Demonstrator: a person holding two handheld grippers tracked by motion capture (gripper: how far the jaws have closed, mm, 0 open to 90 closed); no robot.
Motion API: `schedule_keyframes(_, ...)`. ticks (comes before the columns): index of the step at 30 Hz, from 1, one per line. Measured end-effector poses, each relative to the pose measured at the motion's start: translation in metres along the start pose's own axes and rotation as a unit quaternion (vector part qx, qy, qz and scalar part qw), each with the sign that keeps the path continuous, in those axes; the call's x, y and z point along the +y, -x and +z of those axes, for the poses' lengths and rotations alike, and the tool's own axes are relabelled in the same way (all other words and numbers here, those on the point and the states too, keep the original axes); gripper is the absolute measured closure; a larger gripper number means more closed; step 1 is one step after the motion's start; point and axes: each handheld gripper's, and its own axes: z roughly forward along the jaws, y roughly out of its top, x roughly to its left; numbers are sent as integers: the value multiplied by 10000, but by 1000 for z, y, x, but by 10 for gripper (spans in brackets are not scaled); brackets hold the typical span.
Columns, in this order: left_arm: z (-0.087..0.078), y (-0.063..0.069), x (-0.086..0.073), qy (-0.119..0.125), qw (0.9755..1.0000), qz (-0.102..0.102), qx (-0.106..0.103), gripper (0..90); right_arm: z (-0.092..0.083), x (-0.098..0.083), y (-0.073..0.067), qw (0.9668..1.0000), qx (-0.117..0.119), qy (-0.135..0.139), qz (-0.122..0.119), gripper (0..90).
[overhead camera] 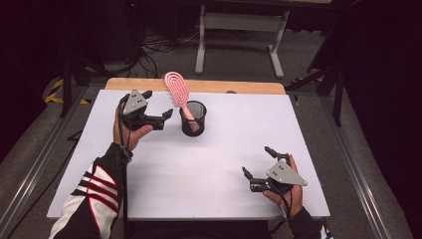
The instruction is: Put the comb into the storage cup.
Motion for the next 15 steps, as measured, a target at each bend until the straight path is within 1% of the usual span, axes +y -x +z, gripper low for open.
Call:
schedule_keyframes(3, -3, 3, 0, 5, 10000, 84, -18, 71, 0, 0, 0, 10000, -3, 1, -14, 55)
schedule_keyframes(4, -3, 4, 0, 32, 10000, 79, -27, 72, 0, 0, 0, 10000, 5, -1, -6, 55)
schedule_keyframes(7, -6, 8, 0, 68, 9998, 162, -28, 74, 0, 0, -1, 10000, 4, 3, -8, 55)
schedule_keyframes(9, -7, 10, 0, 39, 9998, 182, -47, 72, 0, 0, -1, 10000, 12, 3, -10, 55)
schedule_keyframes(15, -10, 14, 1, 111, 9997, 213, -95, 69, 0, 0, -1, 10000, 13, 1, -18, 55)
